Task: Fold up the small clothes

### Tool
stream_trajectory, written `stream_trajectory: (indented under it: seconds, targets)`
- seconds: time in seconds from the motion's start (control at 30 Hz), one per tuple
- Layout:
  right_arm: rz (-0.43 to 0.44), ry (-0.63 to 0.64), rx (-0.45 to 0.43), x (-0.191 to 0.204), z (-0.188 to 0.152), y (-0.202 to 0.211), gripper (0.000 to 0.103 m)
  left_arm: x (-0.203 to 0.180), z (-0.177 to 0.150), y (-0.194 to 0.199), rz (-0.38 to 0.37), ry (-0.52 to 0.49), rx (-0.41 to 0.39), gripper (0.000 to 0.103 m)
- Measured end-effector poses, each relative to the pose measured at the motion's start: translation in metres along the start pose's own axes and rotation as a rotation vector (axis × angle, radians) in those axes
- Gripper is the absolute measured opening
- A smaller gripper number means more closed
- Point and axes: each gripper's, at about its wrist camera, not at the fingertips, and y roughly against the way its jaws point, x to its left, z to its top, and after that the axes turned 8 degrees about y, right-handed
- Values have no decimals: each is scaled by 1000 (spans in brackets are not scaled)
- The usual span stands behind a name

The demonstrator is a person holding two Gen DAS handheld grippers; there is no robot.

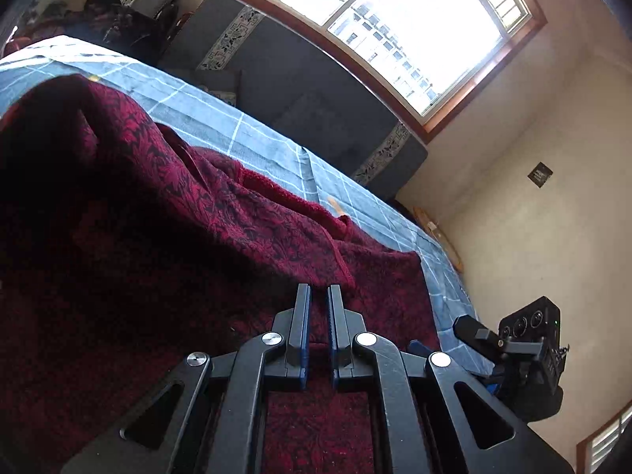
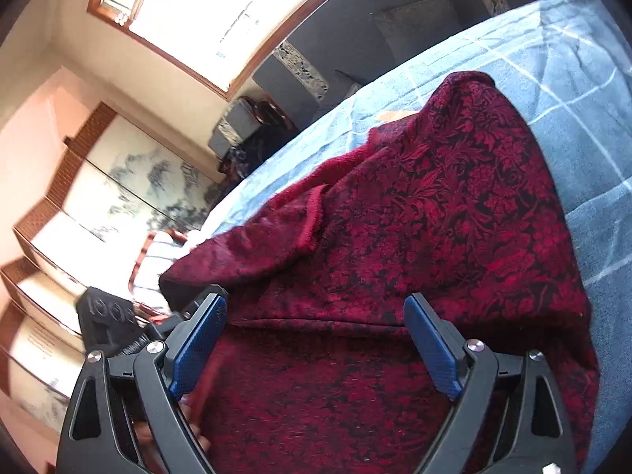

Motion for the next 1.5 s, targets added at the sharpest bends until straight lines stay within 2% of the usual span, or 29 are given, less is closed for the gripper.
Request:
stream_trajectory:
  seconds: [0.07,0.1,0.2,0.27,0.33,0.37,0.5,0.67,0.7,0.77,0.8,0.83,0.87,0.93,0.97,1.0,1.1,1.2,1.3,1.4,1.5]
  targets:
    - [70,-52,2,2,6,1,90,3,3,17,52,-48,-80,11]
    - [100,-70,11,2,11,-3,91,5,4,21,83,-71,-105,15]
    - [164,-129,72,3,23,-29,90,16,-2,25,147,-115,-123,19]
    - [159,-157,113,5,27,-50,88,27,-5,23,152,-96,-108,19]
    - [122,-170,138,5,30,-68,76,38,-8,16,140,-45,-74,19]
    - [123,-177,137,5,32,-74,75,42,-7,14,142,-29,-73,19]
    - [147,-231,124,7,39,-92,74,56,-5,7,145,32,-61,19]
    - [128,-249,136,14,52,-114,72,65,-4,5,153,74,-60,21]
    - [122,-249,139,16,54,-119,68,64,-4,5,156,71,-64,22]
    - [96,-253,151,16,58,-128,44,63,-6,6,167,58,-65,24]
    - [77,-250,168,16,59,-133,16,61,-6,5,178,51,-69,27]
    - [60,-244,179,15,60,-137,10,59,-6,6,195,45,-78,28]
    - [49,-240,172,15,61,-138,10,58,-7,9,216,40,-96,28]
    - [46,-219,130,18,62,-128,9,55,-9,16,259,31,-144,43]
    - [44,-194,99,20,65,-117,9,53,-10,22,277,24,-177,61]
    - [41,-163,65,24,68,-105,9,51,-11,28,287,16,-215,73]
    - [-1,-102,-6,22,75,-65,9,45,-16,44,290,-23,-311,89]
    - [-59,-75,-44,8,81,-30,9,36,-21,47,297,-83,-334,90]
    - [-102,-67,-43,-7,78,-11,9,32,-24,46,304,-123,-339,91]
    - [-127,-66,-41,-23,69,1,9,35,-16,42,318,-97,-315,94]
    - [-138,-74,-44,-36,63,5,9,52,-5,30,335,-16,-247,94]
